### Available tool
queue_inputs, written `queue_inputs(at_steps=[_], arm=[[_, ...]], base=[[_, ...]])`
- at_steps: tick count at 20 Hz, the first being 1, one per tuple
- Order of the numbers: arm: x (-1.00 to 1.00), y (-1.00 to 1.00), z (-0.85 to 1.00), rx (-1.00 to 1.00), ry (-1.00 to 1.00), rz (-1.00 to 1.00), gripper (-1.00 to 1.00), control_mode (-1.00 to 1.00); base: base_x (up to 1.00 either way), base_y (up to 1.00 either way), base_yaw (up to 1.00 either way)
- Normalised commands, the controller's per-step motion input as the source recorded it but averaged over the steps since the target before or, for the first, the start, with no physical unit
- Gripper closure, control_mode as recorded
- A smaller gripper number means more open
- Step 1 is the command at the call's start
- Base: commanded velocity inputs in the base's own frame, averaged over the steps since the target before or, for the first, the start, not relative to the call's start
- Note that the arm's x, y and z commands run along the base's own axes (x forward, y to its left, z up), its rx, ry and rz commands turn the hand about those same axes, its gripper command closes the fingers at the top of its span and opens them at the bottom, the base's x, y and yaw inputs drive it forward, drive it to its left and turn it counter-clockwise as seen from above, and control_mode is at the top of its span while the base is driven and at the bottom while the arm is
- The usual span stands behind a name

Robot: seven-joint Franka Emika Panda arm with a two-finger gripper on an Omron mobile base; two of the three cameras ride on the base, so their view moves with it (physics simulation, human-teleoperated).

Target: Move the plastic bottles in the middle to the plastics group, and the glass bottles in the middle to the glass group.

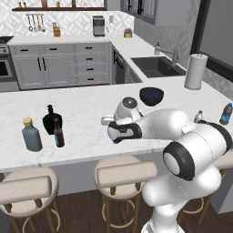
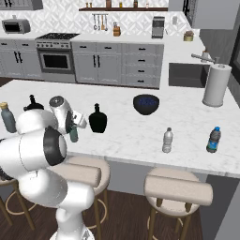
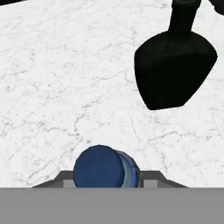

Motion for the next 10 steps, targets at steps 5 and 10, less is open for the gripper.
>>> queue_inputs(at_steps=[5,10], arm=[[-0.2,-0.82,0.32,-0.05,0.07,0.02,1.0,-1.0],[0.0,-0.85,0.26,-0.13,0.12,0.0,1.0,-1.0]], base=[[0.0,0.0,0.0],[0.0,0.0,0.0]])
